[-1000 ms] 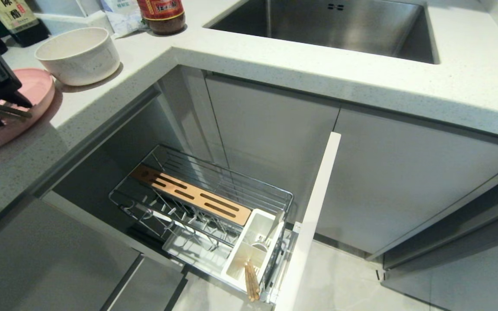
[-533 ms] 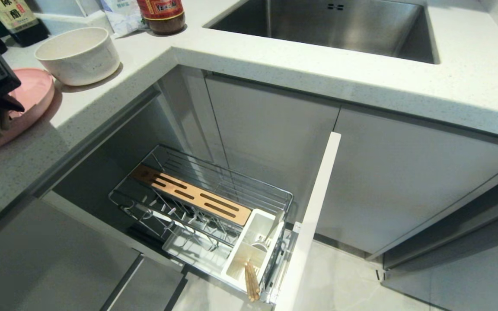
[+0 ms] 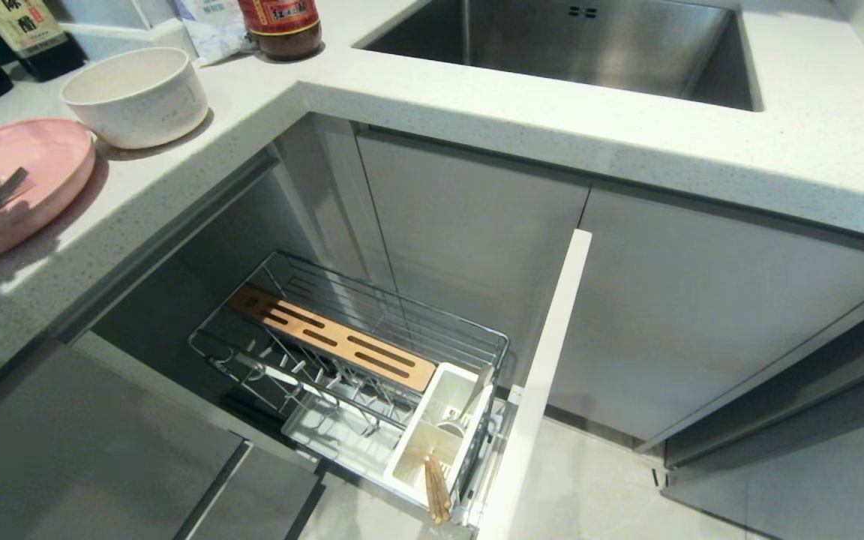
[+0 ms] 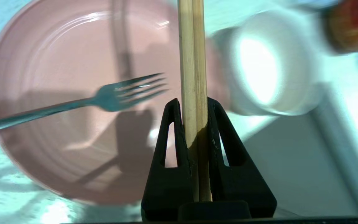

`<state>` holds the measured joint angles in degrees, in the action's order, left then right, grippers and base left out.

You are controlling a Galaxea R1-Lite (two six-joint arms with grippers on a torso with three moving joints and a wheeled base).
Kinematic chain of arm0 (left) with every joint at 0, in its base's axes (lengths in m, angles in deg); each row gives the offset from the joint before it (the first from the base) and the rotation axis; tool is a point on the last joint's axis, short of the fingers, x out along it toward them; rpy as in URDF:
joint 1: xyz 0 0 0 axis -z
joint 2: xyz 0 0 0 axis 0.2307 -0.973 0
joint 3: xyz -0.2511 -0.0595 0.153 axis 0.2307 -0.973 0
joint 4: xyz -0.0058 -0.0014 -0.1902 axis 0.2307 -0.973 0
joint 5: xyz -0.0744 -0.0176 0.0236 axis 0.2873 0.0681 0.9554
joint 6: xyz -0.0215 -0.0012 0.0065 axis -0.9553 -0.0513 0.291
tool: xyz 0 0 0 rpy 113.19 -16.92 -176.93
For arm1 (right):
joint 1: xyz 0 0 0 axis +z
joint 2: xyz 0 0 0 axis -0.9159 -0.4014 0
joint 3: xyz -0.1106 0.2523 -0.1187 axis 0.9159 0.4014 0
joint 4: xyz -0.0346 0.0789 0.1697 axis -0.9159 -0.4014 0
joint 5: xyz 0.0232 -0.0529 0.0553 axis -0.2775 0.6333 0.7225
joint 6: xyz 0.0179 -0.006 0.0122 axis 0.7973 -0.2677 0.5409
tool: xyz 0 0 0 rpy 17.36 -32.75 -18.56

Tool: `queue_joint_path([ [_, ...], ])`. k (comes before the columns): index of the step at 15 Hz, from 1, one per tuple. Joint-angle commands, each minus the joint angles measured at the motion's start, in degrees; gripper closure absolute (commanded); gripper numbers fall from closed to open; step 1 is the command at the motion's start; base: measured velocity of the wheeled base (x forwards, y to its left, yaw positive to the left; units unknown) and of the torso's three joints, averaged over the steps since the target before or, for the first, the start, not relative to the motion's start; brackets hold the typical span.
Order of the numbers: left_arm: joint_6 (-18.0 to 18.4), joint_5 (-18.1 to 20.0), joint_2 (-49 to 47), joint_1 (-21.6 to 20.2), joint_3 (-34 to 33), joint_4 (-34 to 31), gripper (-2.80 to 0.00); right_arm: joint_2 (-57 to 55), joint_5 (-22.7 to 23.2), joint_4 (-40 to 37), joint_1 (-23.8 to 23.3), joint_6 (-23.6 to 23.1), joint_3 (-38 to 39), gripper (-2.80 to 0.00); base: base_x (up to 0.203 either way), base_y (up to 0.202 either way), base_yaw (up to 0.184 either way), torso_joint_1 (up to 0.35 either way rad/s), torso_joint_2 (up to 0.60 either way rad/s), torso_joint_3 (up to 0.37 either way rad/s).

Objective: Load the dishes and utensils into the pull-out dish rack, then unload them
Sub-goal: Pick up the chopsticks and place it in the cupboard

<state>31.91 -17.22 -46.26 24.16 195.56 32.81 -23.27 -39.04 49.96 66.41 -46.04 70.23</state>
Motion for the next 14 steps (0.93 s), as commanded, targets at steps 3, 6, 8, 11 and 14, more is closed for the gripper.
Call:
queue_joint_path([
  [3, -0.49, 0.16, 6.26, 8.39, -1.08, 2.32, 0.0, -0.05, -0.01, 0.02, 0.01, -0.01, 0.0, 0.0, 0.0, 0.0, 0.0, 0.0, 0.0, 0.0],
  [6, -0.56, 7.86, 8.57, 15.79, -2.86, 2.32, 0.0, -0.05, -0.01, 0.02, 0.01, 0.07, 0.0, 0.0, 0.0, 0.0, 0.0, 0.0, 0.0, 0.0],
  [8, -0.55, 14.54, 9.41, 19.94, -4.27, 1.27, 0.0, -0.05, -0.01, 0.02, 0.01, -0.01, 0.0, 0.0, 0.0, 0.0, 0.0, 0.0, 0.0, 0.0],
  [11, 0.06, 21.81, 8.91, 24.19, -5.04, -3.56, 0.0, -0.05, -0.01, 0.02, 0.01, 0.06, 0.0, 0.0, 0.0, 0.0, 0.0, 0.0, 0.0, 0.0],
  [14, 5.2, 25.17, 6.48, 26.18, -5.17, -12.32, 0.0, -0.05, -0.01, 0.02, 0.01, 0.0, 0.0, 0.0, 0.0, 0.0, 0.0, 0.0, 0.0, 0.0],
])
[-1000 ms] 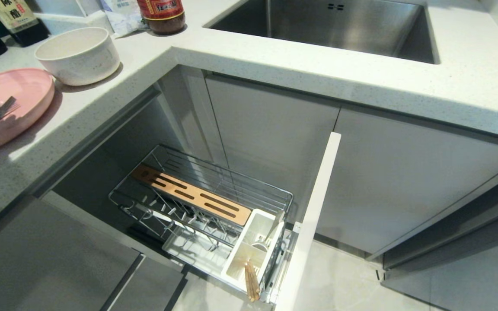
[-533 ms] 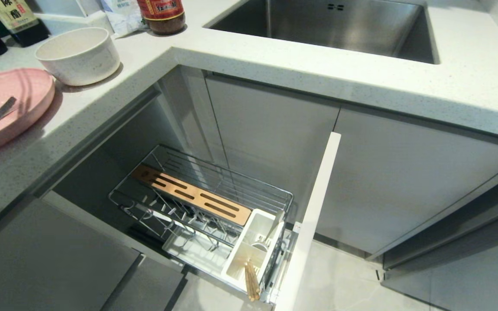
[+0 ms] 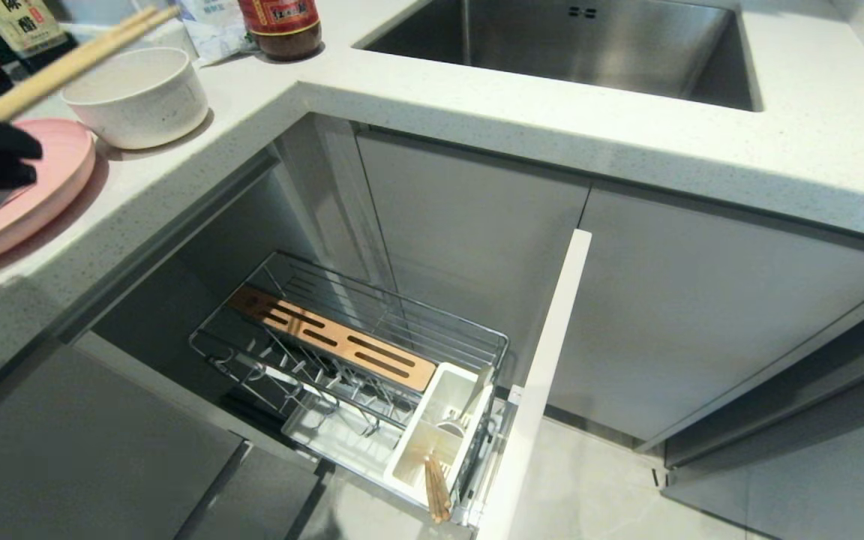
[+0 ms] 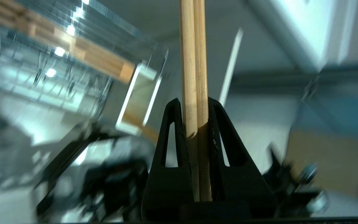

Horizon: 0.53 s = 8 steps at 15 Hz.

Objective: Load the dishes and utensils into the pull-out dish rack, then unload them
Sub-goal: Pick up the chopsticks and place it in the cupboard

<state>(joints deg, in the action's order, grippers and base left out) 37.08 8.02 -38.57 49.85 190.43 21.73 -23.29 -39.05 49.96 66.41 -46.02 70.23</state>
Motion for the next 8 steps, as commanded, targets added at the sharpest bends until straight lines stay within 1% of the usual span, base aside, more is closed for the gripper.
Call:
queue_joint_path([
  [1, 2.05, 1.69, -1.7, 0.64, -0.04, -3.89, 0.0, -0.02, 0.0, 0.02, 0.01, -0.03, 0.0, 0.0, 0.0, 0.0, 0.0, 0.0, 0.0, 0.0],
  [2, 3.49, 3.07, -1.96, 0.7, -0.1, -5.41, 0.0, -0.02, 0.0, 0.02, 0.01, 0.06, 0.0, 0.0, 0.0, 0.0, 0.0, 0.0, 0.0, 0.0],
  [5, 10.86, 8.93, -3.06, 0.84, -0.62, -13.29, 0.0, -0.02, 0.0, 0.02, 0.01, 0.01, 0.0, 0.0, 0.0, 0.0, 0.0, 0.0, 0.0, 0.0],
  [6, 12.44, 9.54, -3.54, 0.84, -1.18, -15.03, 0.0, -0.02, 0.0, 0.02, 0.01, 0.0, 0.0, 0.0, 0.0, 0.0, 0.0, 0.0, 0.0, 0.0],
  [8, 16.07, 9.58, -4.96, 0.84, -2.99, -18.5, 0.0, -0.02, 0.0, 0.02, 0.01, 0.06, 0.0, 0.0, 0.0, 0.0, 0.0, 0.0, 0.0, 0.0],
])
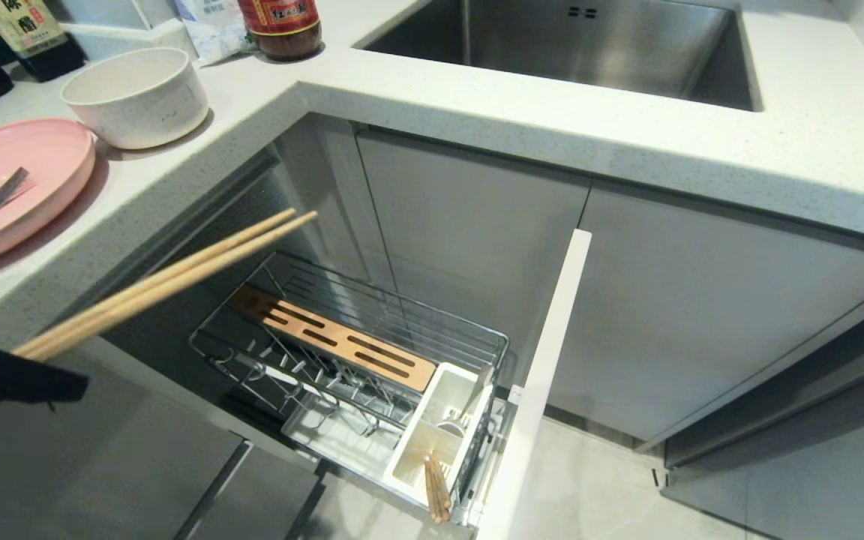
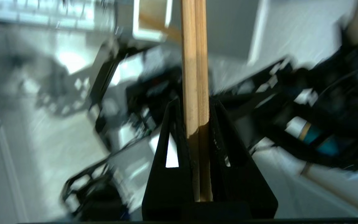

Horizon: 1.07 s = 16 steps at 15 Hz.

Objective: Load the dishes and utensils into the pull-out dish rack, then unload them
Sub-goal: Pick up the chopsticks and place it in the cupboard

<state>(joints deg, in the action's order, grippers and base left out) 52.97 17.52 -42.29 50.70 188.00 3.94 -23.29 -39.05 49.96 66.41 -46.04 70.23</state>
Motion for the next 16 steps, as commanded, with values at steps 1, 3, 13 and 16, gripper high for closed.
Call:
queue_joint_path([
  [1, 1.71, 0.04, -1.71, -0.01, -1.56, -1.79, 0.0, -0.02, 0.0, 0.02, 0.01, 0.07, 0.0, 0.0, 0.0, 0.0, 0.0, 0.0, 0.0, 0.0],
  [3, 6.01, -0.1, -2.21, -0.01, -5.94, -2.3, 0.0, -0.02, 0.0, 0.02, 0.01, 0.07, 0.0, 0.0, 0.0, 0.0, 0.0, 0.0, 0.0, 0.0],
  [13, 19.78, -7.26, -4.89, 2.22, -24.77, 6.46, 0.0, -0.02, 0.0, 0.02, 0.01, -0.01, 0.0, 0.0, 0.0, 0.0, 0.0, 0.0, 0.0, 0.0],
  [16, 19.47, -8.85, -7.33, 3.67, -28.34, 11.86, 0.0, -0.02, 0.0, 0.02, 0.01, -0.01, 0.0, 0.0, 0.0, 0.0, 0.0, 0.0, 0.0, 0.0],
])
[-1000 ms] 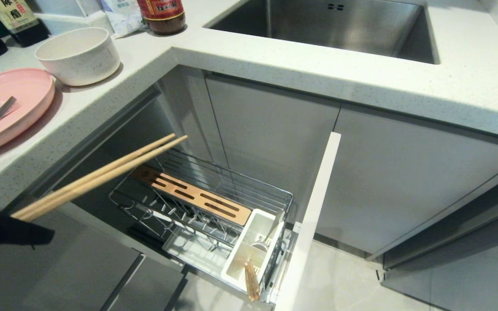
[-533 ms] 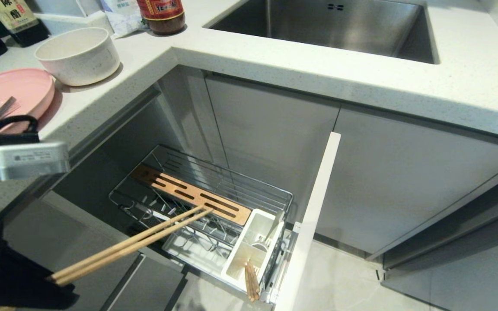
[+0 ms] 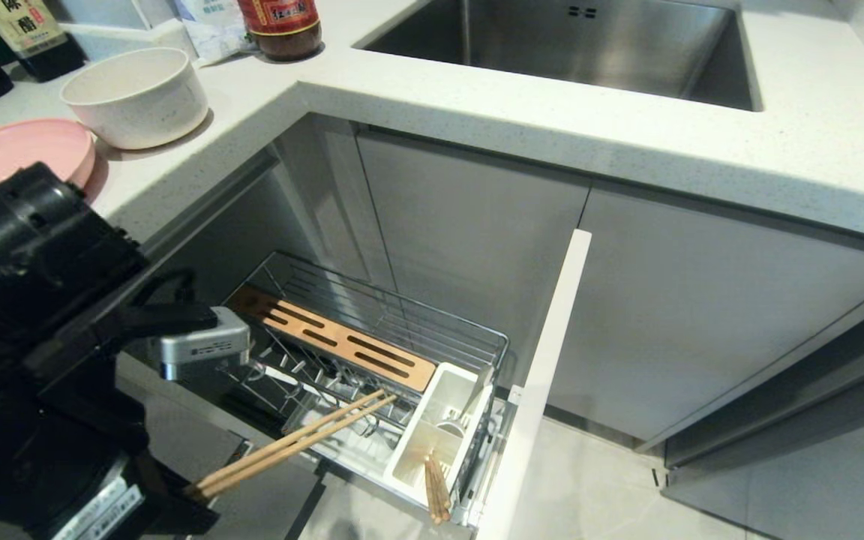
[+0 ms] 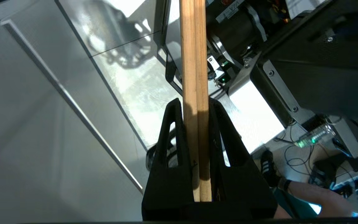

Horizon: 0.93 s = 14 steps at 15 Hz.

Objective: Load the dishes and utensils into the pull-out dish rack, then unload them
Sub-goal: Pick up the chopsticks and place it in the cupboard

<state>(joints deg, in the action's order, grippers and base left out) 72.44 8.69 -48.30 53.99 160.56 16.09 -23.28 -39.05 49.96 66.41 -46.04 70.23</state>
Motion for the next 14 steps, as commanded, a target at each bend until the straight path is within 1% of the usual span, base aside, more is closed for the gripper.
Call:
queue_joint_path([
  [1, -0.1, -0.16, -1.59, 0.68, -1.25, 0.3, 0.0, -0.03, 0.0, 0.02, 0.01, 0.06, 0.0, 0.0, 0.0, 0.0, 0.0, 0.0, 0.0, 0.0],
  [5, -3.86, -5.56, -4.93, 4.2, -3.47, 1.95, 0.0, -0.03, 0.0, 0.02, 0.01, 0.03, 0.0, 0.0, 0.0, 0.0, 0.0, 0.0, 0.0, 0.0],
  [8, -6.19, -6.44, -7.81, 7.32, -5.11, 4.83, 0.0, -0.03, 0.0, 0.02, 0.01, 0.04, 0.0, 0.0, 0.0, 0.0, 0.0, 0.0, 0.0, 0.0],
  [10, -6.78, -7.11, -9.35, 9.05, -5.49, 5.21, 0.0, -0.03, 0.0, 0.02, 0.01, 0.08, 0.0, 0.0, 0.0, 0.0, 0.0, 0.0, 0.0, 0.0],
  [14, -7.18, -7.49, -12.53, 9.62, -6.03, 5.3, 0.0, -0.03, 0.0, 0.02, 0.01, -0.01, 0.0, 0.0, 0.0, 0.0, 0.0, 0.0, 0.0, 0.0],
])
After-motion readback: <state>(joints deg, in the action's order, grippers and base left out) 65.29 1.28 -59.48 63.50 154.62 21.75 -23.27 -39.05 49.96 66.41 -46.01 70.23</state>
